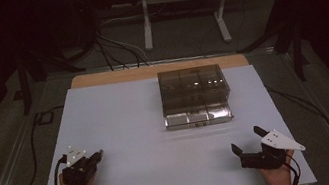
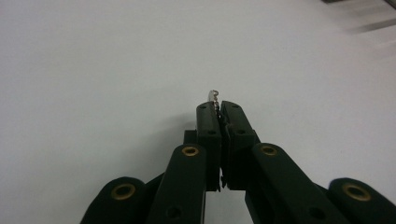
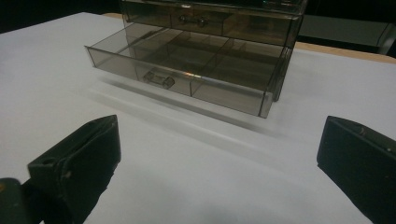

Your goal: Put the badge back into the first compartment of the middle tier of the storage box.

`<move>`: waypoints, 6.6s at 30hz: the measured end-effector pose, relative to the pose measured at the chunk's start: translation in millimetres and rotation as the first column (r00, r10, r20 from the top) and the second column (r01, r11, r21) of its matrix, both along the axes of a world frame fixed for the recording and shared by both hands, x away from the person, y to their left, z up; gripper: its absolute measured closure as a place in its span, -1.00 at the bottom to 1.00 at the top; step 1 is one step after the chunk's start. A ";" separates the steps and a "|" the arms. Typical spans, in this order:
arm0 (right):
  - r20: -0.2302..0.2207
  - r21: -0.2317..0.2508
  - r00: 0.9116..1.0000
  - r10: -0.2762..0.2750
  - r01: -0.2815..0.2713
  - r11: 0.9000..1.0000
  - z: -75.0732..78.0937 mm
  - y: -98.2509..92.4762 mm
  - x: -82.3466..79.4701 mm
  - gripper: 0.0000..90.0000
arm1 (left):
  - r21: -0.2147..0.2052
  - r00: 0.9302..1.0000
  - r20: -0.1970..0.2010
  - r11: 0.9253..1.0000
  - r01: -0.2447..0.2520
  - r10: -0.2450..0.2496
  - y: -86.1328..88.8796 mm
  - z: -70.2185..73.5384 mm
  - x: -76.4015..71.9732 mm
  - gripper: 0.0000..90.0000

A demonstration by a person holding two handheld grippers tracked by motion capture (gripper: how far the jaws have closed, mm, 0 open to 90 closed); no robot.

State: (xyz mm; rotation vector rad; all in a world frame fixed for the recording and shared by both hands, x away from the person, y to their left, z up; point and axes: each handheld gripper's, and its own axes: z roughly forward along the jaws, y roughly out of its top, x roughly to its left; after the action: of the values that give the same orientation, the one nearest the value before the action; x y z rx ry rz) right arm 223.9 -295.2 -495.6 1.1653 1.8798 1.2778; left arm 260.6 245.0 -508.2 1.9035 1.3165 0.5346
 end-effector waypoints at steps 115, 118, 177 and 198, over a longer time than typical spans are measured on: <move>-0.010 0.024 0.999 -0.046 0.046 0.999 -2.7 -9.6 -0.2 -1.00 | -0.066 0.965 0.190 0.979 0.195 -0.180 -114.3 69.3 64.0 0.97; -0.009 0.024 0.999 -0.045 0.046 0.999 -2.6 -9.7 -0.3 -1.00 | -0.061 0.966 0.188 0.979 0.195 -0.181 -116.3 68.4 65.9 0.97; -0.004 0.024 0.999 -0.041 0.041 0.999 -2.3 -8.4 0.2 -1.00 | -0.062 0.954 0.171 0.964 0.260 -0.246 -168.3 52.3 88.5 0.97; -0.006 0.021 0.999 -0.037 0.037 0.999 -2.3 -7.3 0.2 -1.00 | -0.054 0.949 0.142 0.955 0.290 -0.281 -189.8 44.6 93.0 0.97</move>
State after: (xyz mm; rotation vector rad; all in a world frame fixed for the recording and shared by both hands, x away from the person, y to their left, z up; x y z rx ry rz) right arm 224.1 -302.5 -497.9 1.2098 1.8446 1.2783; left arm 353.5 55.3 -463.6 1.9192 0.9410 0.4485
